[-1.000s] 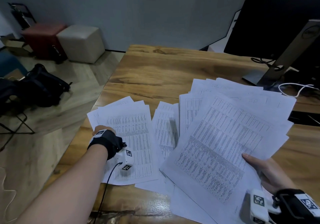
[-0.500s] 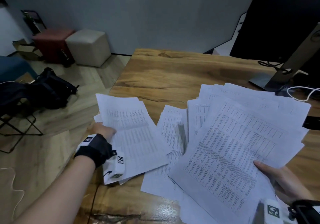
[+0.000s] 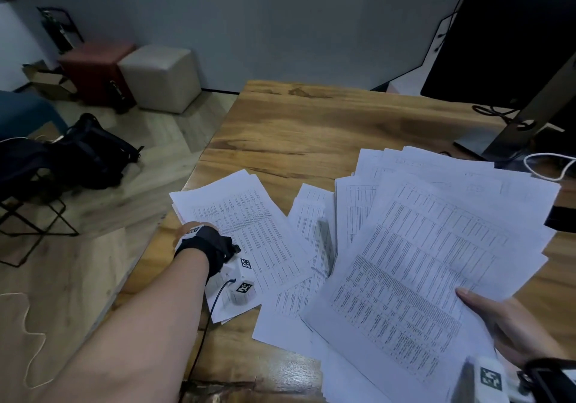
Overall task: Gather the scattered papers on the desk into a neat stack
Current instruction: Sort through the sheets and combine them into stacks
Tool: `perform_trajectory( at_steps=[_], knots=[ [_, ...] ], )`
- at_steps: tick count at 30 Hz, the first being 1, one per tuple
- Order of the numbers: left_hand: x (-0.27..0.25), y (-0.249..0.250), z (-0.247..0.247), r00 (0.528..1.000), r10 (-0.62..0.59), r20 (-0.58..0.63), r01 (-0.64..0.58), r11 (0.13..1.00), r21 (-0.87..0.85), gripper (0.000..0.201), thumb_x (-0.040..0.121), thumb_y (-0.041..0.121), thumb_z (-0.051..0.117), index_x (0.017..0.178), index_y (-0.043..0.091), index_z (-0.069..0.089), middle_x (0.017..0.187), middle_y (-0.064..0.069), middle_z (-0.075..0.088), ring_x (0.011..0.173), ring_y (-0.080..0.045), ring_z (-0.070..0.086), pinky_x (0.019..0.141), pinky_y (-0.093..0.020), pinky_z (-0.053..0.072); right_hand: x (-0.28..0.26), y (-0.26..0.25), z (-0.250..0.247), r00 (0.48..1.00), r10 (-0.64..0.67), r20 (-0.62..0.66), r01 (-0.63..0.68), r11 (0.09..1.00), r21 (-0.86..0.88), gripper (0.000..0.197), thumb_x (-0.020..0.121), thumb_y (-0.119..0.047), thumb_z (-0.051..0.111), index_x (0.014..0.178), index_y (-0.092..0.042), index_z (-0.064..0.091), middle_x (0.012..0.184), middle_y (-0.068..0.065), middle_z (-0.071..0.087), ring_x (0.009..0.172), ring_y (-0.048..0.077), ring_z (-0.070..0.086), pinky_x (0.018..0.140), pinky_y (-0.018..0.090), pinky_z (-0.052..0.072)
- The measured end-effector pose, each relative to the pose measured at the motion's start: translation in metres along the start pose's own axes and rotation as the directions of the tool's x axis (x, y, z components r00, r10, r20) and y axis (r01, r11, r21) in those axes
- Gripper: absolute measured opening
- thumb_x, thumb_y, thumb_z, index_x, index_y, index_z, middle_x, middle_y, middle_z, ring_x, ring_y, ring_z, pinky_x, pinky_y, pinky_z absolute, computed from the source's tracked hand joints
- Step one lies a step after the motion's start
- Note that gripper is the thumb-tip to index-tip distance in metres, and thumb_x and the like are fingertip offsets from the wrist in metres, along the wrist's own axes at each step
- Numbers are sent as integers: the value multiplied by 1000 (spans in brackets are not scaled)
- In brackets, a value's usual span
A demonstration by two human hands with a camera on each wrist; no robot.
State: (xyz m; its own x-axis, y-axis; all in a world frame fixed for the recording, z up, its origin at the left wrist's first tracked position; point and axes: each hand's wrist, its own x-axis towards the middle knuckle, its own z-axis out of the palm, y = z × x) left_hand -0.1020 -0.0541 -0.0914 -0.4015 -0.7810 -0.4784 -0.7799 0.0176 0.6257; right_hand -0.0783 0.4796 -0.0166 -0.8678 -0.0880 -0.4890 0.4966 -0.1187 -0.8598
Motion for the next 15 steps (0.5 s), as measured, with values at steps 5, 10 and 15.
perform_trajectory(
  at_steps=[5,10,15],
  knots=[
    [-2,-7,-5,992,34,118,-39,998,42,17,94,15,56,100,15,40,104,-9,44,92,-24,44,85,-34,50,3,-2,3,999,0,49,3,998,-64,29,82,-8,62,108,-11,75,122,19,69,112,40,66,96,69,41],
    [-11,-4,-24,993,93,70,-100,989,107,20,87,12,68,104,3,67,118,-17,69,100,-30,66,82,-33,50,3,0,10,998,-5,69,8,999,-34,36,82,-6,60,117,-5,66,120,21,69,106,40,68,90,63,49],
    [-34,18,-64,979,204,11,-197,957,-214,28,73,-8,76,97,4,69,112,-16,73,101,-30,70,95,-45,55,9,1,15,995,-18,95,20,999,-24,42,84,-3,59,127,-5,61,124,20,68,112,40,66,94,59,48]
  ],
)
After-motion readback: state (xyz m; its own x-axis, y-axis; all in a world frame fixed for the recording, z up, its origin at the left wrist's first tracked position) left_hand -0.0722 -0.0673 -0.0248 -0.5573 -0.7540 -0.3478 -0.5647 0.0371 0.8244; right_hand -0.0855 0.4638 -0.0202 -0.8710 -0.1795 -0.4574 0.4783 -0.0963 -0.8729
